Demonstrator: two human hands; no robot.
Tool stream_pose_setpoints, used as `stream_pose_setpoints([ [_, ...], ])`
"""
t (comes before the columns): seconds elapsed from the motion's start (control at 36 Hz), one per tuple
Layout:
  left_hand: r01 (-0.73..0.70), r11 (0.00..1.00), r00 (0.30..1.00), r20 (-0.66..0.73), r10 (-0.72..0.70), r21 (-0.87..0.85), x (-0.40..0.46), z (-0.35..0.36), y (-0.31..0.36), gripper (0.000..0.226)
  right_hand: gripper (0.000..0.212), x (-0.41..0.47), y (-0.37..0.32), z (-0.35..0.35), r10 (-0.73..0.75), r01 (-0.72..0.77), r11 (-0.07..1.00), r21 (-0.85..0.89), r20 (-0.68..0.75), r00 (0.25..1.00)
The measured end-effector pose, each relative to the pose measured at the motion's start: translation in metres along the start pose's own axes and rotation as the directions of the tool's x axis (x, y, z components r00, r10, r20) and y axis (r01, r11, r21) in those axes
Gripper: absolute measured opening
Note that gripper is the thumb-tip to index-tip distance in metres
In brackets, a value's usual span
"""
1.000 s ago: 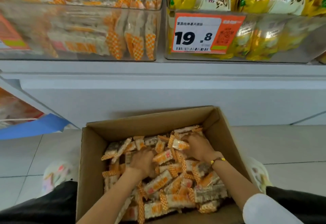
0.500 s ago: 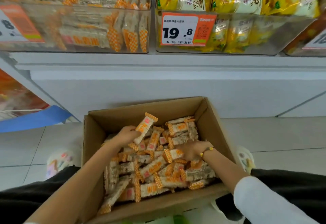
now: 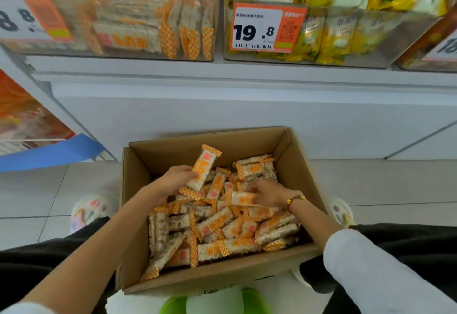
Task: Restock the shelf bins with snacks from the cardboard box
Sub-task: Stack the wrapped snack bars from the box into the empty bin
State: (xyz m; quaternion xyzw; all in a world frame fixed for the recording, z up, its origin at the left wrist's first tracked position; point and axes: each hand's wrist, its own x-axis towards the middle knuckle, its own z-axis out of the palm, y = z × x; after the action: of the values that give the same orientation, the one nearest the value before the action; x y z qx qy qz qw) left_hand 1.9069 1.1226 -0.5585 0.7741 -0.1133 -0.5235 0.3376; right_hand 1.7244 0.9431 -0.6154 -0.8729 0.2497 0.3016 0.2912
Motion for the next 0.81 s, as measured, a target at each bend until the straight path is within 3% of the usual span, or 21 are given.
stream_pose_setpoints([
  [0.06, -0.010, 0.999, 0.998, -0.063, 0.007, -0.054, 0.003, 0.000, 0.000, 0.046, 0.039, 0.000, -0.002, -0.007, -0.010, 0.065, 0.958, 0.279, -0.194, 0.981],
  [0.14, -0.080, 0.996, 0.988, -0.134, 0.074, -0.038, -0.001, 0.003, 0.004, 0.050, 0.034, -0.010, -0.021, -0.028, 0.005, 0.213, 0.764, 0.609, -0.335, 0.942],
  [0.25, -0.191, 0.977, 0.981, -0.066, 0.185, -0.097, -0.007, 0.020, 0.012, 0.053, 0.037, -0.021, -0.056, -0.041, 0.018, 0.309, 0.562, 0.767, -0.385, 0.923],
  [0.33, -0.186, 0.956, 0.982, -0.024, 0.185, -0.228, -0.008, 0.034, 0.021, 0.025, 0.032, -0.017, -0.073, -0.036, 0.148, 0.405, 0.437, 0.803, -0.508, 0.849],
  [0.42, -0.170, 0.917, 0.984, -0.017, 0.175, -0.361, -0.012, 0.041, 0.027, 0.034, 0.030, -0.013, -0.080, -0.028, 0.147, 0.452, 0.480, 0.752, -0.577, 0.803],
  [0.5, -0.199, 0.920, 0.979, -0.025, 0.202, -0.339, -0.013, 0.042, 0.025, 0.042, 0.031, -0.014, -0.081, -0.023, 0.080, 0.461, 0.529, 0.712, -0.583, 0.809],
  [0.61, -0.172, 0.942, 0.982, -0.128, 0.140, -0.288, -0.004, 0.037, 0.015, 0.059, 0.025, -0.015, -0.079, -0.026, -0.038, 0.399, 0.536, 0.744, -0.451, 0.892],
  [0.67, -0.177, 0.938, 0.979, -0.155, 0.136, -0.297, 0.000, 0.033, 0.009, 0.058, 0.025, -0.012, -0.071, -0.026, -0.039, 0.351, 0.624, 0.698, -0.421, 0.906],
  [0.75, -0.153, 0.912, 0.984, -0.143, 0.105, -0.382, 0.007, 0.024, 0.001, 0.059, 0.028, 0.001, -0.045, -0.012, -0.046, 0.179, 0.928, 0.325, -0.378, 0.925],
  [0.81, -0.148, 0.904, 0.987, -0.124, 0.106, -0.402, 0.007, 0.019, 0.000, 0.057, 0.031, 0.012, -0.029, 0.006, -0.085, 0.099, 0.994, 0.039, -0.268, 0.960],
])
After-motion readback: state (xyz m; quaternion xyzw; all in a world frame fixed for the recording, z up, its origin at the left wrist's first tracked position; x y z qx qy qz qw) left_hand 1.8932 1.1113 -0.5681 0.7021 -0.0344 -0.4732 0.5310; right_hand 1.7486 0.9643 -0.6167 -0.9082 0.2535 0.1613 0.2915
